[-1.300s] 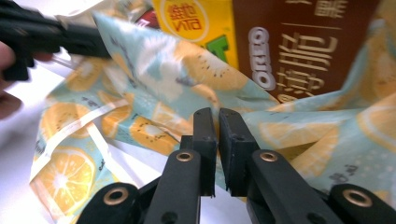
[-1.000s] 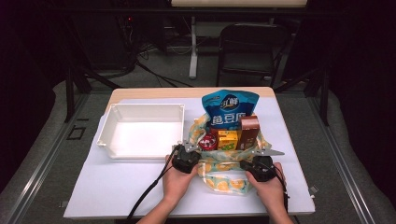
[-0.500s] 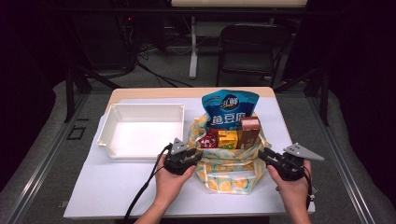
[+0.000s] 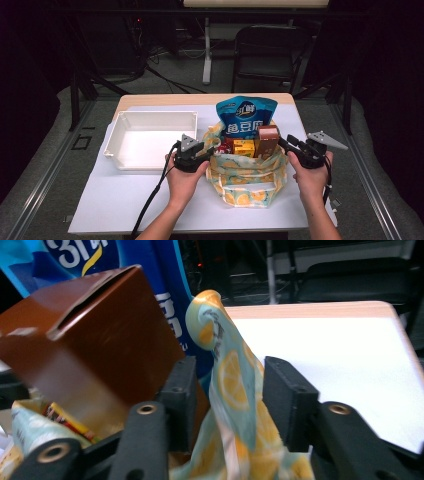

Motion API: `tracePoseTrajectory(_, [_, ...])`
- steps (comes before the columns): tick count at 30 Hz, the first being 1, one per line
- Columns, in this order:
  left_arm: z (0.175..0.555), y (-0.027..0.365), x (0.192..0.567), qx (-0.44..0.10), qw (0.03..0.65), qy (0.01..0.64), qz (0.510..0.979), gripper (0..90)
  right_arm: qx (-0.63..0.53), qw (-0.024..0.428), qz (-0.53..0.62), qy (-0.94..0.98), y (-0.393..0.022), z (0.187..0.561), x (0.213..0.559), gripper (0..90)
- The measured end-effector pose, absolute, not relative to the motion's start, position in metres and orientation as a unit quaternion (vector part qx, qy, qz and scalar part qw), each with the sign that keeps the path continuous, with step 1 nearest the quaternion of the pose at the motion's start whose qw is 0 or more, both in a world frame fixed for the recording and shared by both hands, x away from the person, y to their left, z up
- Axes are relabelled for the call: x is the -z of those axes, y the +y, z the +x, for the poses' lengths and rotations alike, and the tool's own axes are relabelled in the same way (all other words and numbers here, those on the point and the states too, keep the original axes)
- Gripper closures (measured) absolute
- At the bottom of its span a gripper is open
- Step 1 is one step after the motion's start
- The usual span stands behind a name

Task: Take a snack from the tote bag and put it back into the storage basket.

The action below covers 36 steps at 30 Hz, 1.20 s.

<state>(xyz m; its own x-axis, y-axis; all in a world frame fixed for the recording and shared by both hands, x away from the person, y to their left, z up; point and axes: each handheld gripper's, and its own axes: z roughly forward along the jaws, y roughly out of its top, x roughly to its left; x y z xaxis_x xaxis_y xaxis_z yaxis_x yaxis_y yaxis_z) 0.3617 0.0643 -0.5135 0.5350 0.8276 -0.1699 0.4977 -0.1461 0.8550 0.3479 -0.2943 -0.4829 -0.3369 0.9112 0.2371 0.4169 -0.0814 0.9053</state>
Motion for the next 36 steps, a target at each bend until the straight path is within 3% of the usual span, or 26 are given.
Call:
tracePoseTrajectory(5, [0.364, 0.06, 0.523, -0.177, 0.445, 0.449, 0.754, 86.6, -0.512, 0.205, 0.527, 0.647, -0.29, 0.368, 0.498, 80.5])
tracePoseTrajectory(7, [0.364, 0.058, 0.526, -0.184, 0.435, 0.446, 0.76, 89.8, -0.503, 0.196, 0.53, 0.654, -0.289, 0.373, 0.505, 89.0])
tracePoseTrajectory(20, [0.363, 0.043, 0.563, -0.199, 0.347, 0.423, 0.813, 90.0, -0.418, 0.157, 0.577, 0.684, -0.29, 0.394, 0.55, 90.0])
tracePoseTrajectory(25, [0.363, 0.046, 0.563, -0.196, 0.348, 0.423, 0.813, 90.0, -0.396, 0.154, 0.609, 0.67, -0.3, 0.391, 0.564, 90.0])
tracePoseTrajectory(28, [0.358, 0.053, 0.555, -0.192, 0.376, 0.427, 0.799, 84.9, -0.416, 0.169, 0.589, 0.672, -0.298, 0.382, 0.559, 88.5])
tracePoseTrajectory(32, [0.346, 0.061, 0.538, -0.211, 0.418, 0.421, 0.777, 68.2, -0.456, 0.187, 0.572, 0.655, -0.303, 0.365, 0.549, 75.7])
tracePoseTrajectory(36, [0.337, 0.068, 0.519, -0.22, 0.464, 0.415, 0.751, 61.1, -0.495, 0.205, 0.574, 0.619, -0.311, 0.349, 0.529, 66.3])
